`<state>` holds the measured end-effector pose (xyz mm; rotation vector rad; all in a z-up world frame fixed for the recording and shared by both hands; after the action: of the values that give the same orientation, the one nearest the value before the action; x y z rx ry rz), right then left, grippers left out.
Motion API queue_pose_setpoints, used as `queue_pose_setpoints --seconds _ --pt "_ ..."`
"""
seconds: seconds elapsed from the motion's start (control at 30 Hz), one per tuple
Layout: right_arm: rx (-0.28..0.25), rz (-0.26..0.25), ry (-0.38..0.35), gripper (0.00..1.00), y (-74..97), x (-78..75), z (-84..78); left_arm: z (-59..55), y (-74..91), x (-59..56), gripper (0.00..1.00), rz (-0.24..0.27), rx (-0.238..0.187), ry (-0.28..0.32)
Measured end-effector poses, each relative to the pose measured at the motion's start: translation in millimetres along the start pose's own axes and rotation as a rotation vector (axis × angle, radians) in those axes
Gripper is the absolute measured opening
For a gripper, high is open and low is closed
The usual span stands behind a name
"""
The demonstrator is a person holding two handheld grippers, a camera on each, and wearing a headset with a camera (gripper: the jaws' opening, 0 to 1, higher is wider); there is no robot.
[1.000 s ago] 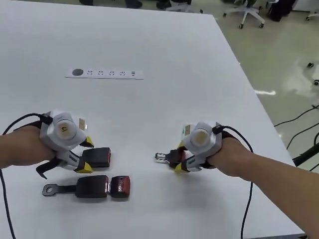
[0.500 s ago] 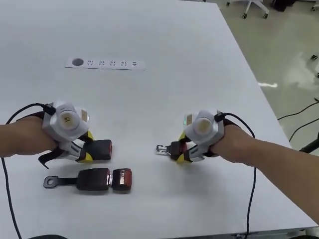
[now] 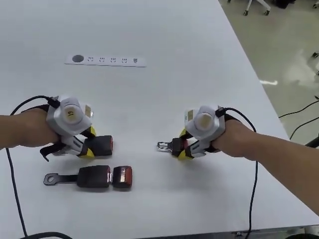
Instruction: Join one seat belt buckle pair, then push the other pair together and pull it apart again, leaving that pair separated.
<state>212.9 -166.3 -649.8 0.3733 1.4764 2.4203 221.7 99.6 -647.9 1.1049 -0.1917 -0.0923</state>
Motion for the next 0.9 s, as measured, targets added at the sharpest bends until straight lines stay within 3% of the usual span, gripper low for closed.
queue_pose_setpoints --seconds 0.5,0.9 --pt "0.01 0.003 0.009 0.33 -1.1 0.3 5.3 -0.8 0.4 -1.0 0.34 -0.015 0.005 -0.009" --pt "0.003 0.018 0.046 0.33 -15.6 16.4 36.7 0.6 -0.1 -2.6 0.34 -0.017 0.014 -0.014"
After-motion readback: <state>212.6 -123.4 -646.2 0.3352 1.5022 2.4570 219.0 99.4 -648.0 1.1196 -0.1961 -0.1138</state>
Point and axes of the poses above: the centre of the closed fingertips' face, and the gripper's own axes: y roughly backward along the fingers, x roughly to its left, z roughly out of its top, the point moved 5 cm from there along y, roughly backward along the fingers, and after that the axes turned 15 degrees about -y, right-handed, at the moved point
